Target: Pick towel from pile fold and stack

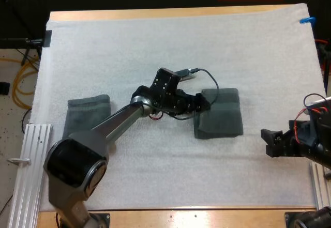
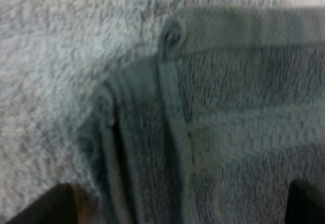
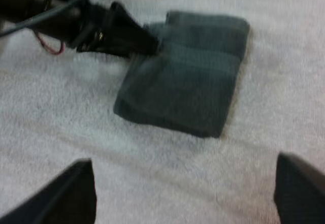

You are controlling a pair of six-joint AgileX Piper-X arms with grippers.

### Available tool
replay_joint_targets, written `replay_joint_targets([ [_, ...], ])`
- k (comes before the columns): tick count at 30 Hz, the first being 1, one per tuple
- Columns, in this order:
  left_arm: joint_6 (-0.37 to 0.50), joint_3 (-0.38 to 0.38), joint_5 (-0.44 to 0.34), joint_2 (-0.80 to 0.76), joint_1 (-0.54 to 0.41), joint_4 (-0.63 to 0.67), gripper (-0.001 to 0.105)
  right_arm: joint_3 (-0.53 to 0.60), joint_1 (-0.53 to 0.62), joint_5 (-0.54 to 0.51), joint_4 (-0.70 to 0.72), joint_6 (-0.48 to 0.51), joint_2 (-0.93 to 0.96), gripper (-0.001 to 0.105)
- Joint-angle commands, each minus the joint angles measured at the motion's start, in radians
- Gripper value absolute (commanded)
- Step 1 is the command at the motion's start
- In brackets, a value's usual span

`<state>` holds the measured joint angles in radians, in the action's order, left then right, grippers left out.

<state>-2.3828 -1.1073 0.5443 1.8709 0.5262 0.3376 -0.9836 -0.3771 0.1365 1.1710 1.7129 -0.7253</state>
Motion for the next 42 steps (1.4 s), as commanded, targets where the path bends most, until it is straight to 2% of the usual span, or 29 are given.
replay_joint_targets([
  [1,-0.03,-0.011,0.03,0.004,0.006,0.001,0.079,-0.002,-0.001,-0.004,0.014,0.011,0.006,0.07],
  [11,-0.105,-0.012,0.032,0.019,0.045,0.01,0.079,-0.002,-0.001,-0.047,0.03,0.011,0.006,0.07],
  [13,-0.108,-0.029,0.001,0.028,0.061,0.04,0.078,-0.002,-0.001,-0.048,0.03,0.011,0.006,0.07],
  [18,-0.105,-0.081,0.0,0.055,0.064,0.109,0.077,-0.002,-0.001,-0.048,0.03,-0.02,0.006,0.07],
  [20,-0.104,-0.089,0.011,0.061,0.064,0.115,0.07,-0.002,-0.001,-0.048,0.03,-0.027,0.006,0.07],
  [27,-0.064,-0.089,0.015,0.061,0.064,0.115,0.017,-0.002,-0.001,-0.05,0.03,-0.027,0.006,0.07],
  [28,-0.047,-0.089,0.025,0.061,0.064,0.115,0.009,-0.002,-0.001,-0.05,0.03,-0.027,0.006,0.07],
  [30,-0.005,-0.089,0.046,0.061,0.064,0.119,0.0,-0.002,-0.001,-0.05,0.03,-0.027,0.006,0.07],
  [32,0.061,-0.092,0.054,0.053,0.063,0.153,0.0,-0.002,-0.001,-0.056,0.03,-0.027,0.006,0.07],
  [33,0.129,-0.098,0.041,0.043,0.056,0.198,0.0,-0.002,-0.001,-0.06,0.03,-0.027,0.006,0.07],
  [34,0.195,-0.104,0.018,0.03,0.048,0.254,0.0,-0.002,-0.001,-0.067,0.03,-0.027,0.006,0.07],
  [35,0.224,-0.109,-0.001,0.018,0.041,0.29,0.0,-0.002,-0.001,-0.072,0.03,-0.027,0.006,0.07],
  [37,0.376,-0.122,-0.093,-0.023,0.008,0.416,0.0,-0.002,-0.001,-0.08,0.03,-0.027,0.006,0.07],
  [40,0.549,-0.137,-0.181,-0.096,-0.064,0.59,0.0,-0.002,-0.001,-0.08,0.03,-0.027,0.006,0.07],
  [42,0.624,-0.141,-0.259,-0.15,-0.117,0.668,0.0,-0.002,-0.001,-0.08,0.03,-0.027,0.006,0.07],
])
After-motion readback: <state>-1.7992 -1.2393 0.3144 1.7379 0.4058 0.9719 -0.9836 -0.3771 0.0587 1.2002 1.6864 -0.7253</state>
